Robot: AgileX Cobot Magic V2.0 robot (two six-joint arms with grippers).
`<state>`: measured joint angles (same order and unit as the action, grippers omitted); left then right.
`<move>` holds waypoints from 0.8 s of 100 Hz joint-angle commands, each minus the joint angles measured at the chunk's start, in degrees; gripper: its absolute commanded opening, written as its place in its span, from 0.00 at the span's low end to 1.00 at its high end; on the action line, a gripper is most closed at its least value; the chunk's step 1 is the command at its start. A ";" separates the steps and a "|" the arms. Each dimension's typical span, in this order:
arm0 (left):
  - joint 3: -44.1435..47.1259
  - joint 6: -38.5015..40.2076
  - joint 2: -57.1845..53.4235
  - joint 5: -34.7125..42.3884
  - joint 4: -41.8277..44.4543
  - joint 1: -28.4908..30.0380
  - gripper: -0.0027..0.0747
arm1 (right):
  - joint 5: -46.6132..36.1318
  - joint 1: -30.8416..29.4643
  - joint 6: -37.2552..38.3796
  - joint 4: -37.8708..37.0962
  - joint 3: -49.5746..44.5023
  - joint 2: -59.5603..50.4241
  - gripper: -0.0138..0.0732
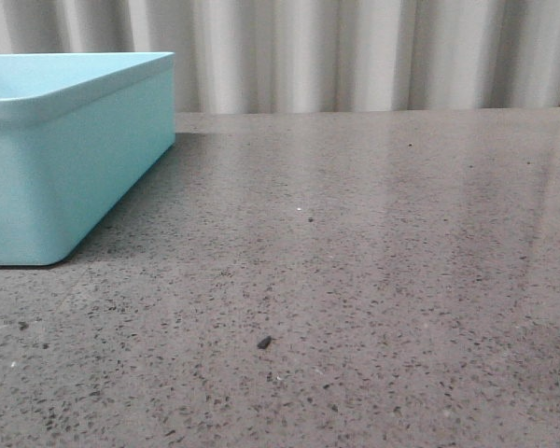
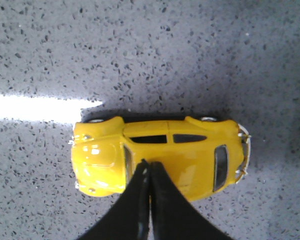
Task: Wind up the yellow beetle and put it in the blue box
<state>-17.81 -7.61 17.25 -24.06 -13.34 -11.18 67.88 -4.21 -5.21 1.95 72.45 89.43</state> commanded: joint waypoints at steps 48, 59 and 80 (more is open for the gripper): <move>-1.42 0.17 0.90 5.11 -0.44 -0.51 0.01 | -3.06 1.59 -0.21 2.87 11.54 -12.89 0.11; -1.42 0.17 0.90 5.11 -0.44 -0.51 0.01 | -5.18 3.23 -0.21 4.56 14.56 -18.58 0.11; -1.42 0.17 0.90 5.11 -0.44 -0.51 0.01 | -9.32 7.57 -0.21 6.64 14.43 -26.89 0.11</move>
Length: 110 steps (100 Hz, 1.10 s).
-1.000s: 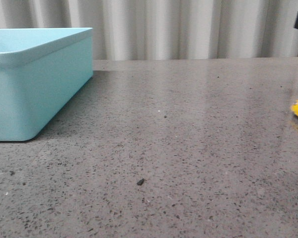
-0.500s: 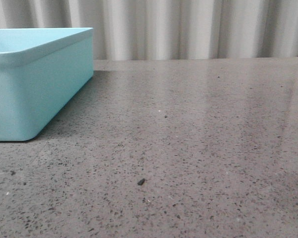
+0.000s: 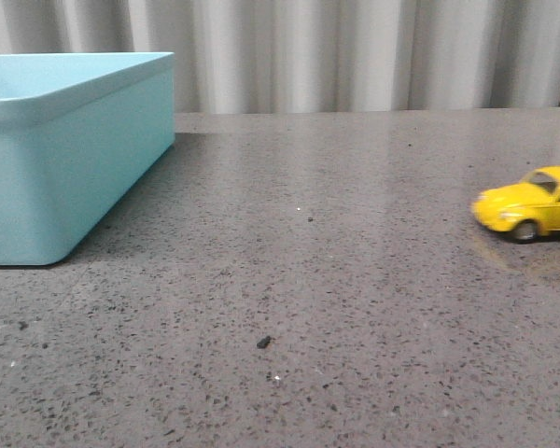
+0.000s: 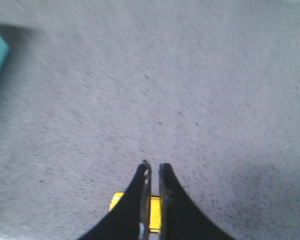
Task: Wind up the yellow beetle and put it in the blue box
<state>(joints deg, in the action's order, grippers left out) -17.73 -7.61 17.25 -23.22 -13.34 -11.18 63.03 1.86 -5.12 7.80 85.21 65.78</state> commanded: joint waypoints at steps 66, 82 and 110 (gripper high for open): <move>-1.50 0.17 0.90 4.67 -0.44 -0.51 0.01 | -23.31 11.73 -2.92 0.80 -18.54 -27.04 0.11; -1.50 0.17 0.90 4.67 -0.44 -0.51 0.01 | -26.26 11.73 -2.92 0.80 -24.93 -34.11 0.11; -3.66 -6.62 0.90 7.03 -0.44 -0.51 0.01 | -27.77 11.73 -5.70 0.84 -28.47 -42.40 0.11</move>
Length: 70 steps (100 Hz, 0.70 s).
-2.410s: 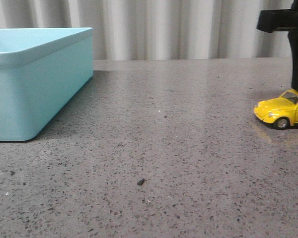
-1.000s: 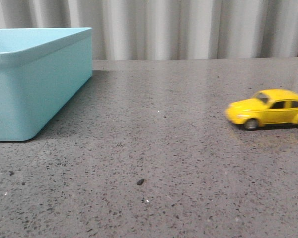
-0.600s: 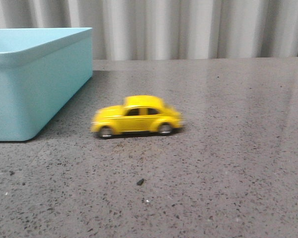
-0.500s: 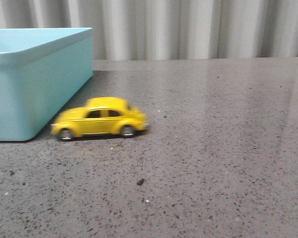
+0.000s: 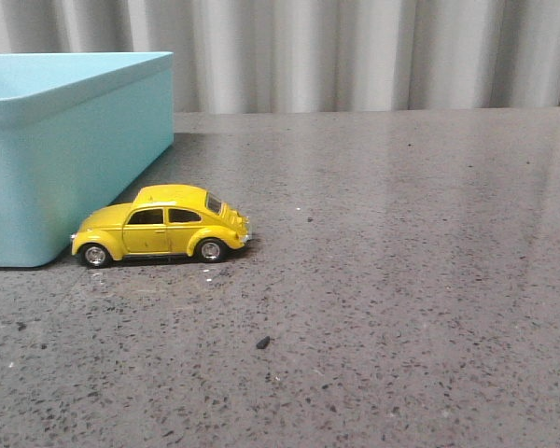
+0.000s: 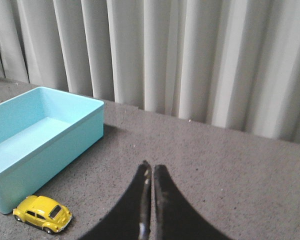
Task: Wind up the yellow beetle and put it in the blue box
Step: 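Lower the open left gripper over the car beside the box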
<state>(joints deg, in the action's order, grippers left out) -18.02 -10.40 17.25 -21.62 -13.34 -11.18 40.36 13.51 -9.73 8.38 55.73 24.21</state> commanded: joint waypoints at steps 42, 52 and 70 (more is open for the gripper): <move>-24.78 -12.28 14.06 -4.40 -0.44 -3.88 0.01 | -6.30 0.07 -21.93 7.70 0.38 -7.53 0.11; -29.37 -15.60 19.98 -9.00 -0.44 -7.47 0.01 | -6.55 0.07 -22.01 7.70 -1.85 -10.15 0.11; -38.30 -17.66 31.53 -14.85 -0.17 -14.52 0.11 | -7.30 0.07 -22.01 7.70 -8.60 -16.19 0.11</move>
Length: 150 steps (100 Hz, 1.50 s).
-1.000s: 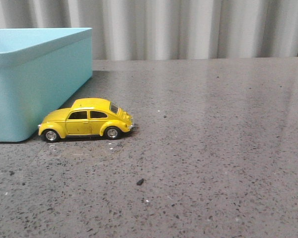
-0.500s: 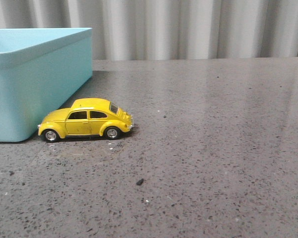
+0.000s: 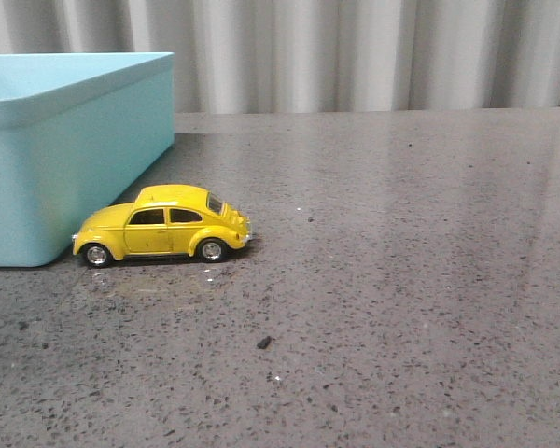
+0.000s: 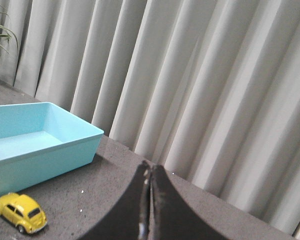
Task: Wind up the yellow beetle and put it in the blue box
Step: 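Lower the open left gripper over the car beside the box, then close the left gripper around the car's body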
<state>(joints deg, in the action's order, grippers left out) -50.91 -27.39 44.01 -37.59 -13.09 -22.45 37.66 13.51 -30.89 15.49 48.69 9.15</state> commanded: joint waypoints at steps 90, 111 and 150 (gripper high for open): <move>-40.43 -24.54 47.12 -29.23 9.23 -19.08 0.61 | 0.63 0.07 -0.85 0.10 -5.82 -5.30 0.11; -40.23 -25.69 49.38 -30.98 8.59 -19.18 0.61 | 0.99 0.07 -0.85 0.10 -5.82 -5.30 0.11; -40.12 -25.69 54.89 -32.28 8.10 -18.99 0.66 | 4.94 0.07 -0.85 0.10 -5.82 -5.30 0.11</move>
<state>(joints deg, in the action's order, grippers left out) -89.42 -53.02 100.25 -70.33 -4.86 -41.23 45.75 13.51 -31.00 15.49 41.85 2.82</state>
